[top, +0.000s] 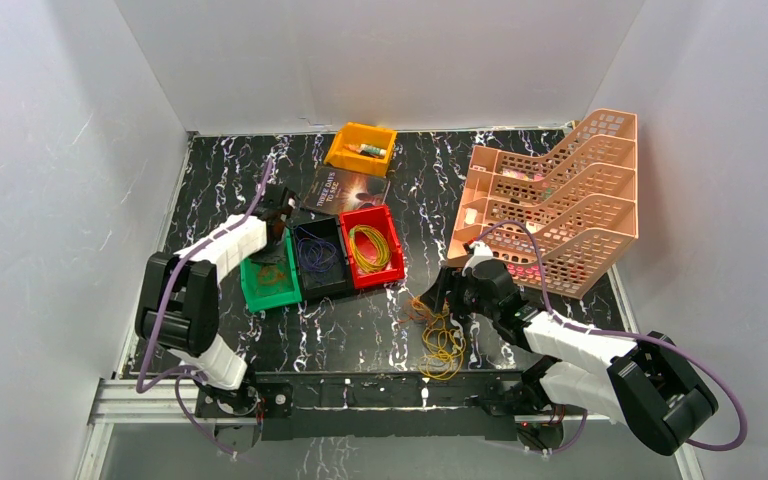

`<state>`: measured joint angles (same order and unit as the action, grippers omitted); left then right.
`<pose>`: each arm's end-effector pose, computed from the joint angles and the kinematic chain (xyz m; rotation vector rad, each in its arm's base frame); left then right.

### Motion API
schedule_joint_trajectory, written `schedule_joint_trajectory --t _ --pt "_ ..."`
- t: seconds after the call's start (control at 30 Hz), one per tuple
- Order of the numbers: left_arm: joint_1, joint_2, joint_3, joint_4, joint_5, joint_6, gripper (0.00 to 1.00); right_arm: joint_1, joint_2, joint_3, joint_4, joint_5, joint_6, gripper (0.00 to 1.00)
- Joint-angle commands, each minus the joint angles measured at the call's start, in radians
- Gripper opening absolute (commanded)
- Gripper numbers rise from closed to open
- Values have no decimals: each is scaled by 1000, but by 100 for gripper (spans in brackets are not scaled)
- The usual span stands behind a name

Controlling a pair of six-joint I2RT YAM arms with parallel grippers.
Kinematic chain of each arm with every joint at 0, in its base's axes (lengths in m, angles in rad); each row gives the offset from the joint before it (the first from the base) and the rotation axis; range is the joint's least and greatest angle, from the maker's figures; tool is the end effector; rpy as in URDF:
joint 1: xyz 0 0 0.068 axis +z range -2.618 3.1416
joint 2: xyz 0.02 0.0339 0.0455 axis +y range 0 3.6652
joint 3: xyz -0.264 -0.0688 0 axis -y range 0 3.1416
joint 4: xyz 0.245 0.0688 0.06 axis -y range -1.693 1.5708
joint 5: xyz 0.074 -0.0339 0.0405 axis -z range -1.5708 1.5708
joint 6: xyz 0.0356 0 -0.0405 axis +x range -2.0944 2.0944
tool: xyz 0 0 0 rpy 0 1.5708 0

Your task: Untangle the cables

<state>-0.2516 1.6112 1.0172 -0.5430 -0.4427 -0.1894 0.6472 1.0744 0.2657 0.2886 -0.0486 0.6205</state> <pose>0.3059 -0.0629 0.1936 -0.0479 2.5944 0.4442 0.1600 0.1231 0.1554 -0.0603 2.1960 0.7972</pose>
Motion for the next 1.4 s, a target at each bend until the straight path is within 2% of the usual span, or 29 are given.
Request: schedule_joint_trajectory --t 0.0,0.13,0.47,0.6,0.8,1.03,1.17,1.37 --pt "5 -87 44 -20 -40 1 16 -4 -3 20 56 -1 -5 80" --pt "5 -111 47 -21 -55 4 28 -3 -9 19 52 2 -5 80" --pt "4 -180 63 -43 -52 -8 40 -4 -10 22 44 3 -8 80" --pt "6 -226 70 -45 -17 -14 41 -3 -10 23 42 2 -7 80" --pt "5 -284 26 24 118 7 45 -4 -13 21 39 0 -1 80" --pt "5 -271 33 5 86 -12 42 -3 -35 29 12 10 -7 80" --pt "5 -333 47 3 85 -19 42 -4 -99 35 -35 62 -10 80" --pt "2 -443 67 3 218 -37 42 -3 -206 39 -98 148 -13 80"
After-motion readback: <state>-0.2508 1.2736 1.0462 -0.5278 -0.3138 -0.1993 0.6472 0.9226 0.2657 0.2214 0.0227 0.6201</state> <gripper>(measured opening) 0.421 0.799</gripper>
